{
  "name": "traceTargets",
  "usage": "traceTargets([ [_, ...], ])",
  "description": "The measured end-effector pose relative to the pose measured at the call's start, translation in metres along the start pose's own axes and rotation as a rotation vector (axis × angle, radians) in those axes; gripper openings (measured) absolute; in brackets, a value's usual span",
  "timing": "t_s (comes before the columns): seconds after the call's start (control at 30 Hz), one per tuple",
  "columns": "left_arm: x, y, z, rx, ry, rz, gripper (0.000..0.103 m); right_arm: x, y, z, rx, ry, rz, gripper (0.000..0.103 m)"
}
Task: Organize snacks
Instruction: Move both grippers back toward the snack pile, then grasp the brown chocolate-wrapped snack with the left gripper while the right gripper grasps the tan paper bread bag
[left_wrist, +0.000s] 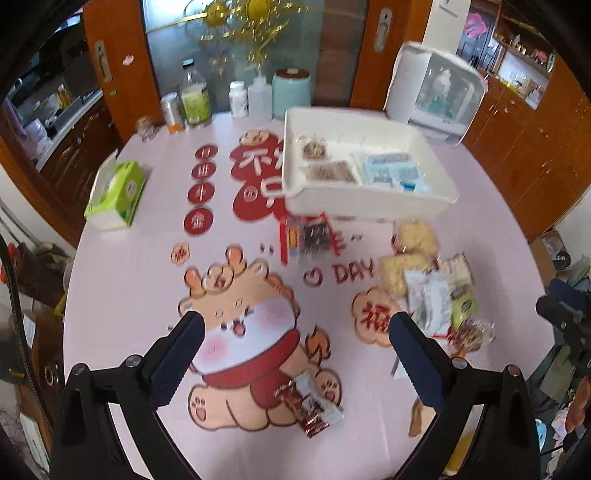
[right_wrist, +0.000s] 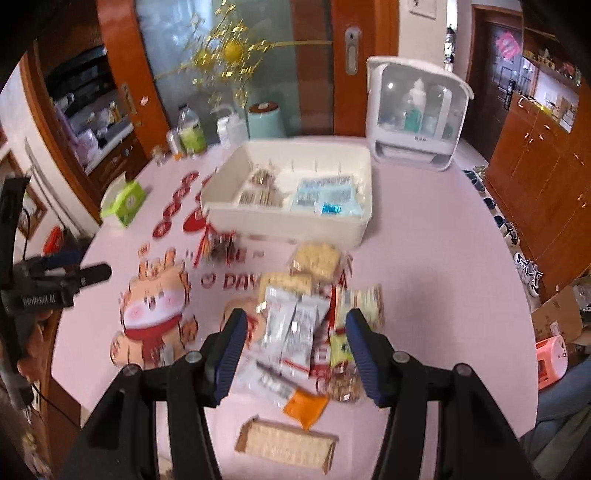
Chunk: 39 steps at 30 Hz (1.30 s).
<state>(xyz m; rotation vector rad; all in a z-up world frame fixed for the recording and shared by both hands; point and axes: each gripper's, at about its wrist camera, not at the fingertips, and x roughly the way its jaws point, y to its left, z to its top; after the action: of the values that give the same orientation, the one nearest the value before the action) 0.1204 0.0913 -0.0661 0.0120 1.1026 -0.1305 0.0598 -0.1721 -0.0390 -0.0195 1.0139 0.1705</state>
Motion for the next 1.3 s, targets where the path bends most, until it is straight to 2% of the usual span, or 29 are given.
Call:
traceTargets([
  [0.17,0.023,-0.010,-0.028,0.041,0.064,-0.003,0.100,0.015,0.002,-0.038,-0.060,0.062,0.065,0.056],
  [0.33,0.048,-0.021,-0.058,0.073,0.116,0.006,0.100,0.033,0.002,-0.071,-0.200,0.113,0.089,0.056],
  [0.47,0.069,-0.024,-0.079,0.064,0.171,0.006,0.100,0.059,0.000,-0.097,-0.306,0.189,0.122,0.056],
  [0.7,0.107,-0.020,-0.102,-0.001,0.268,0.013,0.098,0.097,0.012,-0.144,-0.573,0.294,0.182,0.056],
  [0.77,0.116,-0.020,-0.106,-0.019,0.290,0.020,0.098,0.105,0.011,-0.151,-0.617,0.315,0.202,0.057],
  [0.83,0.121,-0.021,-0.108,-0.026,0.302,0.028,0.098,0.102,0.010,-0.151,-0.652,0.291,0.238,0.057],
  [1.07,0.134,-0.021,-0.112,-0.063,0.335,0.066,0.098,0.106,0.010,-0.150,-0.761,0.338,0.317,0.060],
  [1.3,0.145,-0.012,-0.115,-0.121,0.361,0.083,0.098,0.116,0.017,-0.156,-0.879,0.402,0.331,0.065],
])
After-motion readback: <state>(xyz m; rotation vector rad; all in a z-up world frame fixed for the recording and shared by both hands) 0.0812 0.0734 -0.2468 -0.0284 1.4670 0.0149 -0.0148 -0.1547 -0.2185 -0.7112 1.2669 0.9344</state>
